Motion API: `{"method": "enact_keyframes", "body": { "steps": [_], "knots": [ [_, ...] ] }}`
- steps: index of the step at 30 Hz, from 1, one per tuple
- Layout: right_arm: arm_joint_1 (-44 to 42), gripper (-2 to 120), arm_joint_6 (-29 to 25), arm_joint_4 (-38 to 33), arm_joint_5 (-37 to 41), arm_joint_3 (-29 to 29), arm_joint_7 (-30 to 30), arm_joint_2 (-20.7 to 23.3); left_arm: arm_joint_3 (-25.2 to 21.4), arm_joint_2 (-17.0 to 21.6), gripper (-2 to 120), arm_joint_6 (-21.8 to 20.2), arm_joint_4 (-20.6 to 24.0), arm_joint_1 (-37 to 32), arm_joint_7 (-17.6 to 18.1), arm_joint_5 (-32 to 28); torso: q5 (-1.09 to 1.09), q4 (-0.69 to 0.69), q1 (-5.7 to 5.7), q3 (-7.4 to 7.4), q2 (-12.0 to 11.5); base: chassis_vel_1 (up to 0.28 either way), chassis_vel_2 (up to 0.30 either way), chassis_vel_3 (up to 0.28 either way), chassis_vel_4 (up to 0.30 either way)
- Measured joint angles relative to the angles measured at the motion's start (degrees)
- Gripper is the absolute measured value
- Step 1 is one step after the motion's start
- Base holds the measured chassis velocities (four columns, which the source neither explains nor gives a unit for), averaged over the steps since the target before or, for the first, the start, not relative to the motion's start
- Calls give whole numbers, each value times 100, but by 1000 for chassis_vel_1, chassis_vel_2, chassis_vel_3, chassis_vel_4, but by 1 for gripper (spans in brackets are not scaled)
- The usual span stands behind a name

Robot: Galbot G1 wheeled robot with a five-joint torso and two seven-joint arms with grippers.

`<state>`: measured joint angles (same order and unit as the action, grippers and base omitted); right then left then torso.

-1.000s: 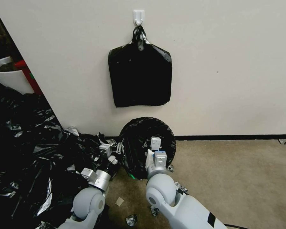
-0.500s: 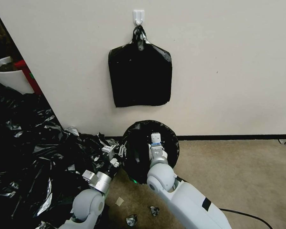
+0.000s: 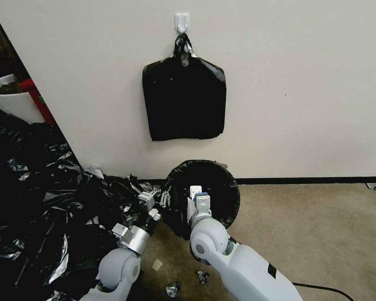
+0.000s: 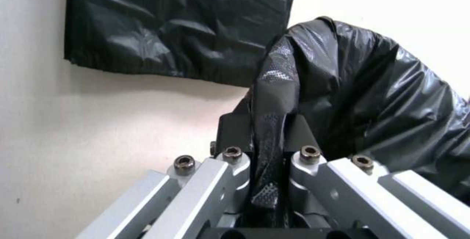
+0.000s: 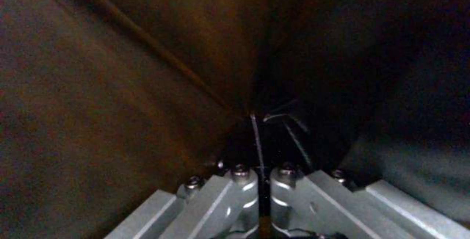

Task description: Place a trash bag onto the trash bin.

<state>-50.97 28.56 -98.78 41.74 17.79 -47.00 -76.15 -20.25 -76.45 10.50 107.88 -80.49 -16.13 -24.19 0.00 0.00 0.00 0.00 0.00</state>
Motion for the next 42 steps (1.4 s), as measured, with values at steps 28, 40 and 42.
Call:
{"method": "enact_keyframes", "body": {
  "steps": [28, 40, 42],
  "knots": [
    [70, 0, 150, 313, -773, 55, 328, 89, 63, 54, 6, -172, 233, -62, -41, 166, 0, 0, 0, 0, 0, 0, 0, 0, 0],
    [174, 0, 162, 786, -2061, -3, 419, 125, 107, 41, 6, -439, 449, -115, -55, -245, 0, 0, 0, 0, 0, 0, 0, 0, 0],
    [155, 0, 111, 792, -2258, -7, 491, 131, 116, 37, 6, -463, 453, -112, -52, -283, 0, 0, 0, 0, 0, 0, 0, 0, 0]
  ]
}}
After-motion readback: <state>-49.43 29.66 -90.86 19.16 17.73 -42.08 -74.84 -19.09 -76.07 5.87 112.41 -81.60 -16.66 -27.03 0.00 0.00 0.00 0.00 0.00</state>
